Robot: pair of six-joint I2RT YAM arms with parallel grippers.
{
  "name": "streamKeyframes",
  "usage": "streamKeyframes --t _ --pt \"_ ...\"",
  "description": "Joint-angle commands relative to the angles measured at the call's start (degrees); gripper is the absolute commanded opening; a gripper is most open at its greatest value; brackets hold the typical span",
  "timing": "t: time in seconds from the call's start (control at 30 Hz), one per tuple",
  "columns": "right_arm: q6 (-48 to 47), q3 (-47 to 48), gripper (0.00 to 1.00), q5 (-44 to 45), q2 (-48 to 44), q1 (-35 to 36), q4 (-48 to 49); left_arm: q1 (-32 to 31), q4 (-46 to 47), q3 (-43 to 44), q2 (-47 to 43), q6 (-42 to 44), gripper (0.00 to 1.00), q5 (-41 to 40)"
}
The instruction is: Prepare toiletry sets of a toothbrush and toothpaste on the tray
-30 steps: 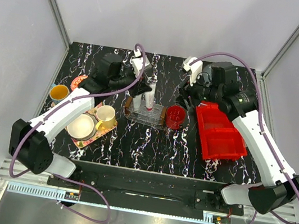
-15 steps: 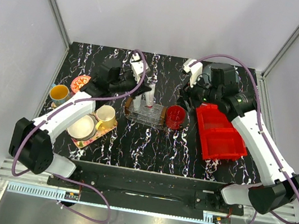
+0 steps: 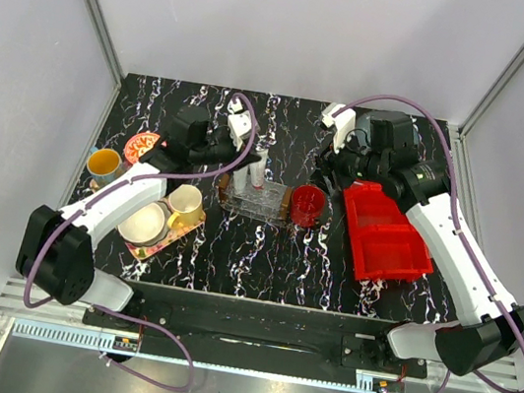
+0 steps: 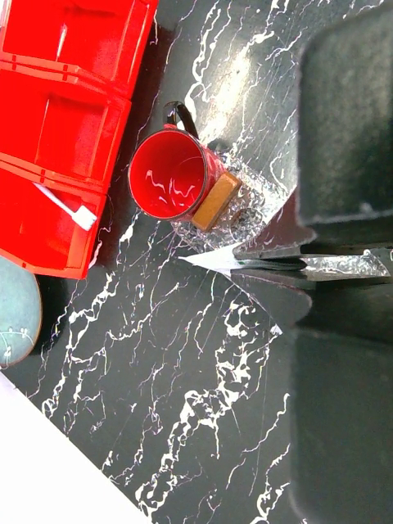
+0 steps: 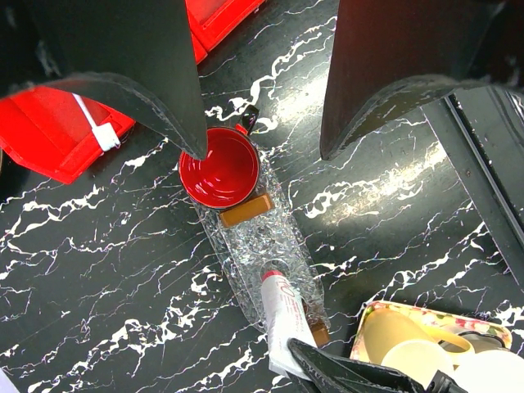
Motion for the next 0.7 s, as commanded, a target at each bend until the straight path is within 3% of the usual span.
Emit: streamKeyframes --t 0.0,0.67 --pt "-0.2 0.4 0.63 -0.4 -1.0 -0.5 2.3 0.6 5.4 0.2 0.3 2.0 0.0 2.8" --pt "-0.2 1.1 0.62 -0.8 0.1 -0.5 2.3 0.9 5.2 -0.6 1.6 2.1 0.0 3.7"
